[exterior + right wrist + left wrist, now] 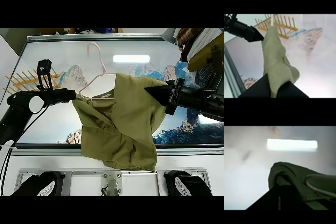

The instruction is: Fold the clothes and pants, and hang the long-sleeved shirts on hangers.

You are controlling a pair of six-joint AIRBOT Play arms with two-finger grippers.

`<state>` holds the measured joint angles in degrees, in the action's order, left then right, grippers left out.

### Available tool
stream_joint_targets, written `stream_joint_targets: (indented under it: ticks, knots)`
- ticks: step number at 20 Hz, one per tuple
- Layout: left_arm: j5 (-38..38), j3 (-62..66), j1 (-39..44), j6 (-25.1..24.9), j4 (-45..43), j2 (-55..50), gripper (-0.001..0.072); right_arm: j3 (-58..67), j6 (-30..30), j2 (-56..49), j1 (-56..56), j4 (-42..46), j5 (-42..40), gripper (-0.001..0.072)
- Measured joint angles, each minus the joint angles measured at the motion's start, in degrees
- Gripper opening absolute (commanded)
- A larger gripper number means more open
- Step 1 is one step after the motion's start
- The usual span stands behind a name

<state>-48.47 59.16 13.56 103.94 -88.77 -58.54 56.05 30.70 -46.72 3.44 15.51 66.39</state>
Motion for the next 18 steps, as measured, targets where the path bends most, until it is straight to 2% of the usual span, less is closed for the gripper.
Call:
stream_joint_targets:
  ticks: [6, 13, 18]
  knots:
    - [-2.3, 3.6, 0.0, -2.8, 0.0, 0.0, 0.0016, 0.0, 0.3, 0.6, 0.0, 0.3, -0.6, 0.0008]
    - [-1.8, -2.0, 4.1, -2.7, 0.5, -0.1, 0.0016, 0.0, 0.0, 3.1, 0.0, -4.6, -5.1, 0.0008]
    - [-1.1, -2.8, 0.7, -2.4, 0.5, -0.1, 0.0016, 0.0, -0.2, 5.0, 0.0, -6.0, -3.0, 0.0008]
